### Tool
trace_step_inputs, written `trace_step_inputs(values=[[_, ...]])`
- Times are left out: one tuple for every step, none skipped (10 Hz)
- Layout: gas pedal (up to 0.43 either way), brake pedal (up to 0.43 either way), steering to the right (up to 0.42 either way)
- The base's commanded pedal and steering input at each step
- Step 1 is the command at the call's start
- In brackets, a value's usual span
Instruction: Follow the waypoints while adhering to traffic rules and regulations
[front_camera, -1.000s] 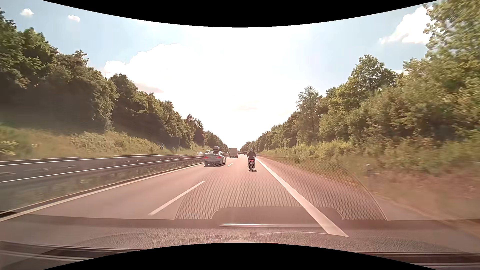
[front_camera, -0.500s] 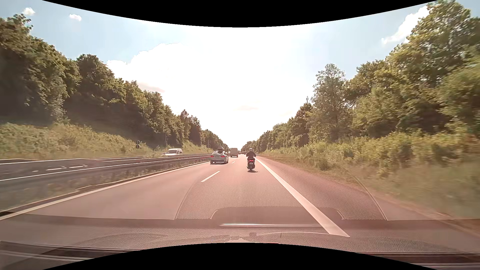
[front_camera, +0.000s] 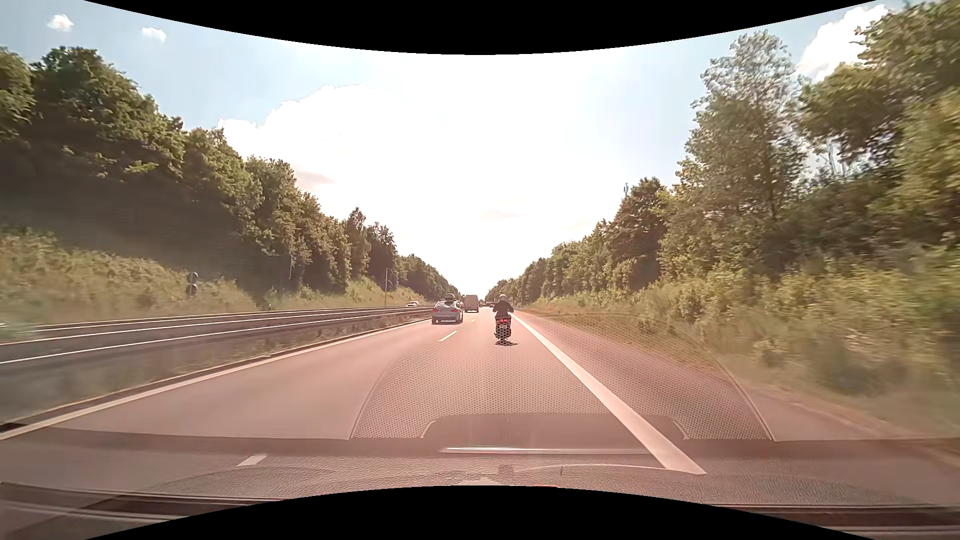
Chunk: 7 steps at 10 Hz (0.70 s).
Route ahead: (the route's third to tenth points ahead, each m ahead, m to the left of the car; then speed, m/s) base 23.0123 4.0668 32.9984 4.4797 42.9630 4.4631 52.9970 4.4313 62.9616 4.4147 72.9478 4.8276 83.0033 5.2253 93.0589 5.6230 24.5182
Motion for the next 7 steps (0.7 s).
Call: trace_step_inputs(values=[[0.138, 0.012, 0.000], [0.138, 0.012, -0.001], [0.138, 0.012, -0.001], [0.118, 0.012, -0.001], [0.079, 0.012, -0.001], [0.047, 0.012, -0.001], [0.028, 0.012, -0.001]])
